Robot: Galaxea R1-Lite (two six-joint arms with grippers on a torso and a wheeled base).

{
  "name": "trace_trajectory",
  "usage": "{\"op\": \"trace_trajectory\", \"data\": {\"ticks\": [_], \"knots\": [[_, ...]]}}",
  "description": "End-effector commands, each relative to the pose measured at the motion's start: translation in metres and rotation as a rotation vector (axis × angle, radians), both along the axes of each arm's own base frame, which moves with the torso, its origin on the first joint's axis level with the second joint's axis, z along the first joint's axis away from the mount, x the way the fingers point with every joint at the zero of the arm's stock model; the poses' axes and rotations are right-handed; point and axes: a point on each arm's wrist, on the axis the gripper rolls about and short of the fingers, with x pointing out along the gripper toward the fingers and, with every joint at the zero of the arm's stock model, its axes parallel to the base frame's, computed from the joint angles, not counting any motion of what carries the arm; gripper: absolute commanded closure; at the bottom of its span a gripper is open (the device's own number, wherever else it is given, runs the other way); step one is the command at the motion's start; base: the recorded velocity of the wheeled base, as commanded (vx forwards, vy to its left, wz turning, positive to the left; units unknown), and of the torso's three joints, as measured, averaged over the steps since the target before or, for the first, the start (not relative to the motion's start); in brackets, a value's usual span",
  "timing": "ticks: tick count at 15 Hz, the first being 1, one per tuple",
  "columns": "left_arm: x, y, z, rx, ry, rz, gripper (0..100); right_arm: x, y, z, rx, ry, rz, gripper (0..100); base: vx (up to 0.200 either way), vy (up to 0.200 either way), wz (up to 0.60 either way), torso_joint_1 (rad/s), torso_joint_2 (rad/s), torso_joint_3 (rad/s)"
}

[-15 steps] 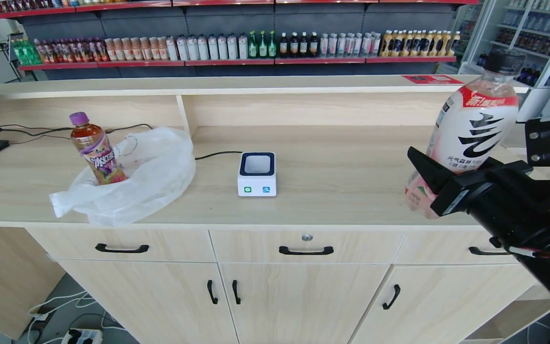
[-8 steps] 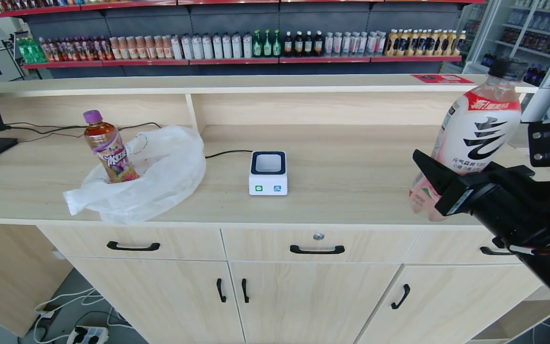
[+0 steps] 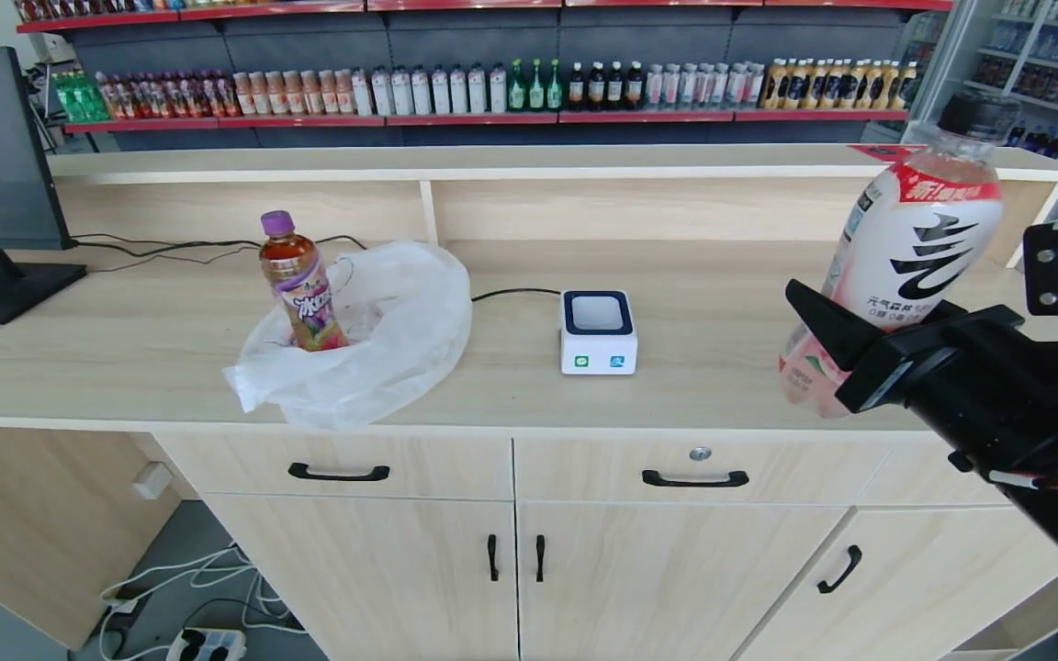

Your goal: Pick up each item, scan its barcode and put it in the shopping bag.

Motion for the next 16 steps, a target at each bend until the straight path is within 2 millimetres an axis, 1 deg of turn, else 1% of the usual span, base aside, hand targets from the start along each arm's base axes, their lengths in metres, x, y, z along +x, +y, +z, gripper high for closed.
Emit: {"op": "trace_trajectory", "data": {"ticks": [1,4,6,7,9,11,13,16], "knots": [[0.0,0.0,0.0,0.0,-0.001,0.0,0,0.001,0.001,-0.001,-0.013,0.0,0.012,100,0.0,0.2,0.0,0.002,0.0,0.002],[0.0,0.0,0.0,0.0,-0.001,0.0,0,0.005,0.003,-0.006,-0.007,0.016,0.022,100,0.0,0.2,0.0,0.001,0.0,0.002],[0.0,0.0,0.0,0.0,-0.001,0.0,0,0.008,0.005,-0.005,0.034,0.023,0.043,100,0.0,0.0,0.0,0.0,0.0,0.0],[0.0,0.0,0.0,0.0,-0.001,0.0,0,0.014,0.008,-0.003,0.044,0.02,0.058,100,0.0,0.0,0.0,0.0,0.0,0.0],[0.0,0.0,0.0,0.003,0.002,-0.001,0,0.018,0.01,-0.007,0.03,0.035,0.064,100,0.0,0.0,0.0,0.0,0.0,0.0],[0.0,0.0,-0.001,0.005,0.009,-0.001,0,0.019,0.009,-0.009,0.028,0.039,0.059,100,0.2,0.0,0.0,0.002,0.0,0.002],[0.0,0.0,-0.001,0.003,0.009,-0.001,0,0.026,0.002,-0.001,0.014,-0.001,0.013,100,0.2,0.0,0.0,0.002,0.0,0.005],[0.0,0.0,-0.001,0.003,0.005,-0.001,0,0.04,0.006,0.003,-0.031,-0.036,0.037,100,0.0,0.0,0.0,0.0,0.0,0.0]]}}
